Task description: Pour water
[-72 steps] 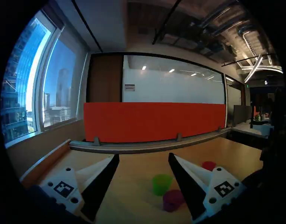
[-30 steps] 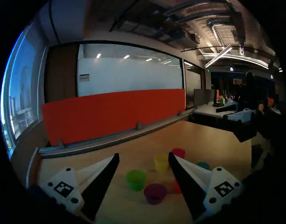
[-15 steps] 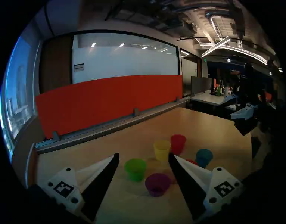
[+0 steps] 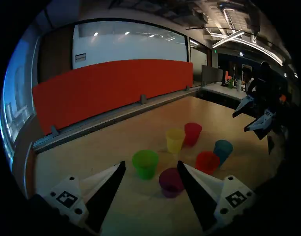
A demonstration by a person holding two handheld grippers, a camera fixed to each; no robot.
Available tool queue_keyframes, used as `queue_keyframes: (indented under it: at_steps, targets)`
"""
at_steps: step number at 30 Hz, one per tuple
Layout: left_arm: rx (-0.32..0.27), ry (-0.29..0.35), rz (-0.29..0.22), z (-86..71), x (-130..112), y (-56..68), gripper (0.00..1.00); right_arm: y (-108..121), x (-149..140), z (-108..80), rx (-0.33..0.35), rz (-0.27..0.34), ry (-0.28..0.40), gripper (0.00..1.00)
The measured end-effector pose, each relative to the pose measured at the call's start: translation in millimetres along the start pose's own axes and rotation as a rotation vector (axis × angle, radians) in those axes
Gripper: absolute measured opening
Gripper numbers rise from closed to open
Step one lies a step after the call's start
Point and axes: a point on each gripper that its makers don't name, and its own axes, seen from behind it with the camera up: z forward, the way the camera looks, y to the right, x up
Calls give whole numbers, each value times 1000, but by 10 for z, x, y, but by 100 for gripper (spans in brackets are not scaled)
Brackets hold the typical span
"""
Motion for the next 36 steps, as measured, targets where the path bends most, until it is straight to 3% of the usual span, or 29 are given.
queue_keyframes:
  at_steps: [24,36]
  targets:
    - [-16,-93,-13,420,-352,-107,98,-156,-768,454,67,-13,-163,100]
    - [-20,-118,-14,577,-458,-194,98,-176,-884,773,91,-3,-182,100]
